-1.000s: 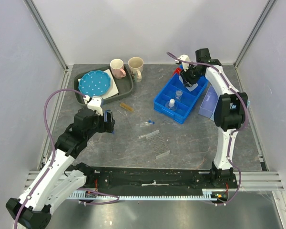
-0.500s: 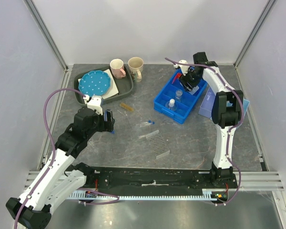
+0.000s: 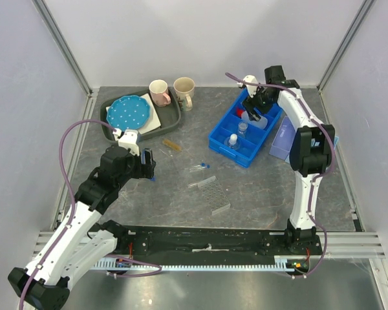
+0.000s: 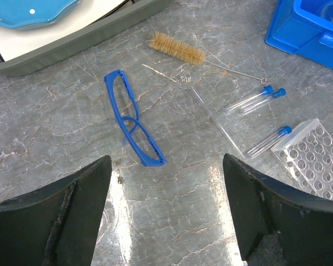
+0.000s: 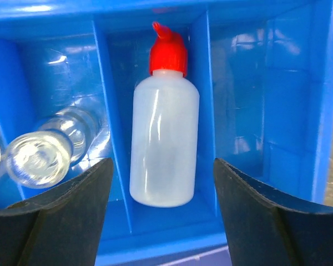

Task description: Organize the chemistry lab equipment

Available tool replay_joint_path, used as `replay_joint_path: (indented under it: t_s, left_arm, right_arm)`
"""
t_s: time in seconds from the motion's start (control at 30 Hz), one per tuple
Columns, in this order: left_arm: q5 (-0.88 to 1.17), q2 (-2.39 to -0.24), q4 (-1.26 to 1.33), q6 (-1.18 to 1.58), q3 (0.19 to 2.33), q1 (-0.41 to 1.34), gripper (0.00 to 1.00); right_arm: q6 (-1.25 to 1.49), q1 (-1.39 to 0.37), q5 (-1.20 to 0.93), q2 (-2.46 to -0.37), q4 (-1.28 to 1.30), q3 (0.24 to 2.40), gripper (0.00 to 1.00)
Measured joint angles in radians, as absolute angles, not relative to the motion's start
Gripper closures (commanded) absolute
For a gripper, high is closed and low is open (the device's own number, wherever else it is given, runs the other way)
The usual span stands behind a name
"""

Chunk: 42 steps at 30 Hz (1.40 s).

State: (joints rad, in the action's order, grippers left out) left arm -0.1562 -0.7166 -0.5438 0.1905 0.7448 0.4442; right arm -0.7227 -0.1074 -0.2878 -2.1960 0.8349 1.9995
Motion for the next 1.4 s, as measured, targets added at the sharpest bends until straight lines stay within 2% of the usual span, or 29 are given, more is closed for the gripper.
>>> replay_joint_path:
  t_s: [0.23,0.3,0.53,0.8,1.2,1.4]
  left_arm:
    - [-0.156,-0.708,-0.544,0.191,0.744,0.444,0.11]
    - [-0.156,-0.706,-0.543,0.190,0.741,0.444,0.11]
    - [-0.157,-0.704,-0.543,0.191,0.738,0.443,0.06]
    - [-0.156,-0.697,-0.544,0.191,0.735,0.434,0.04]
    - [-0.123,-0.775,-0.594,0.329,0.752,0.428,0.06]
    - [-0.162,-0.851,-0.661,0.447,0.777,0.417,0.12]
  right_arm:
    - [-0.686,-0.107,-0.372,-2.013,0.829,1.934,0.08]
    - [-0.668,-0.107,-0.408,-1.937,0.822,1.889,0.02]
    - [-0.556,-0.109,-0.542,-1.673,0.723,1.616,0.02]
    - [-0.356,-0.102,-0.513,-1.422,0.523,1.353,0.02]
    - [-0.266,-0.081,-0.748,-1.351,0.425,1.207,0.02]
    - [-0.253,-0.081,-0.833,-1.351,0.410,1.165,0.02]
